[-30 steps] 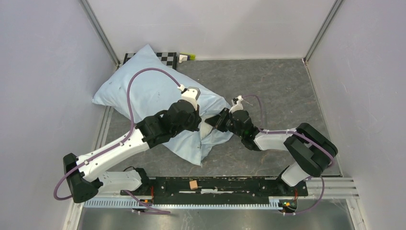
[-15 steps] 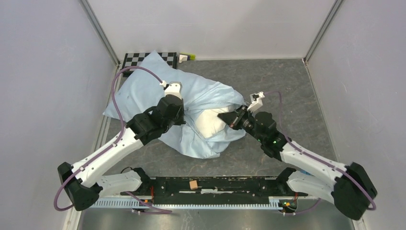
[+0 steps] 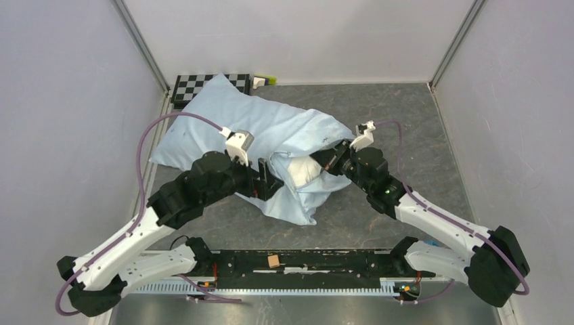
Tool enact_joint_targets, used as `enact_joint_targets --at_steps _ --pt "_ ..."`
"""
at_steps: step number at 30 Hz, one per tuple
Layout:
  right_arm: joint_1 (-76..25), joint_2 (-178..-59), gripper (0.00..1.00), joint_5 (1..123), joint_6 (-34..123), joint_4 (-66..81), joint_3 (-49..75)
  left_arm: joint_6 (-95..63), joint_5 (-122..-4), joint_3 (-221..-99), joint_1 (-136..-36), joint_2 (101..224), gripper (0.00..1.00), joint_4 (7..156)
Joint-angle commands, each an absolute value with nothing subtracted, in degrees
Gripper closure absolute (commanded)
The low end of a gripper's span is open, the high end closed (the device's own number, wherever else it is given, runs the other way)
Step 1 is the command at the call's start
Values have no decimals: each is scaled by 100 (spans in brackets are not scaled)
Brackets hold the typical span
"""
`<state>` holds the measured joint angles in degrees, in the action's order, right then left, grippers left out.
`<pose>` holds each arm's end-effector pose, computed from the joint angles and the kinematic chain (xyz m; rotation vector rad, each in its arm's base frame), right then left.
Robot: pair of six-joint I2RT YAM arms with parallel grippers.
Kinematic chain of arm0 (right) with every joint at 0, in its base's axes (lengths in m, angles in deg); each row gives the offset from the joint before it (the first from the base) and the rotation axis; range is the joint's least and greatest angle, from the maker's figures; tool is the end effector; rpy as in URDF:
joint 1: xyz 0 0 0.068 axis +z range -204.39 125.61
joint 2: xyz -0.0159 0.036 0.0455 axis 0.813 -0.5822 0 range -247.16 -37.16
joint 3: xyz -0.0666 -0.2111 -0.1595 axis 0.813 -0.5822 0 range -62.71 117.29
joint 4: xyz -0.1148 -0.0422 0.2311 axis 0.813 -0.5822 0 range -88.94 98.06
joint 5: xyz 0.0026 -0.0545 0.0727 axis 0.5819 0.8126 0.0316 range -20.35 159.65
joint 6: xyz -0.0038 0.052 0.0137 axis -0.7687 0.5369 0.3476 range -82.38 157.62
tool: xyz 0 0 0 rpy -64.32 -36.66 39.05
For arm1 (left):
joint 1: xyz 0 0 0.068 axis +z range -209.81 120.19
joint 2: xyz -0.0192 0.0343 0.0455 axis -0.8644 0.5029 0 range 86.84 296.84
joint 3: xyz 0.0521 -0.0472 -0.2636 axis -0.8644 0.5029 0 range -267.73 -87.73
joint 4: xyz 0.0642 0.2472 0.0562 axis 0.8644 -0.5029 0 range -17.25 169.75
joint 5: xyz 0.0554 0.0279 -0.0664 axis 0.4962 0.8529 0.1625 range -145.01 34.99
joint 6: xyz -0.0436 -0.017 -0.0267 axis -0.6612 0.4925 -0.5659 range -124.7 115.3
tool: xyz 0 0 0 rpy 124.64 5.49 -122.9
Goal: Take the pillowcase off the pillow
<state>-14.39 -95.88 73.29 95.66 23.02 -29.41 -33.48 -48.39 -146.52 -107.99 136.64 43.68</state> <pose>0.1835 0.1511 0.2683 0.3493 1.8785 1.1604 0.1228 -0.1311 0.3630 0.2829 2.0990 -0.7098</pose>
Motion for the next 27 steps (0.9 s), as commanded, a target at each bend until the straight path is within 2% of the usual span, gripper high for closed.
enact_joint_targets --at_steps 1,6,11,14,17,22,27 --pt "-1423 -9976 100 7581 9840 2771 -1873 -3598 -5849 -14285 -11528 13474 2 4733" --pt "-1427 -10309 100 7591 10022 2776 -1495 -3697 -4609 -13893 -12659 13139 1 4682" --pt "-1423 -10275 100 7656 10125 2752 -1418 -4274 -3072 -13448 -12789 13039 0 4138" --pt "-1423 -10192 100 7729 10127 2731 -1450 -4743 -2601 -13131 -12791 13047 1 4208" --pt "-1428 -10133 100 7766 10124 2712 -1472 -4946 -2506 -12779 -12787 12696 0 4579" --pt "-1423 -10088 100 7779 10112 2737 -1553 -5275 -3381 -11662 -12732 11511 0 6413" --pt "-1423 -10066 100 7704 10233 2888 -1758 -6148 -3188 -10685 -12740 10217 0 7487"
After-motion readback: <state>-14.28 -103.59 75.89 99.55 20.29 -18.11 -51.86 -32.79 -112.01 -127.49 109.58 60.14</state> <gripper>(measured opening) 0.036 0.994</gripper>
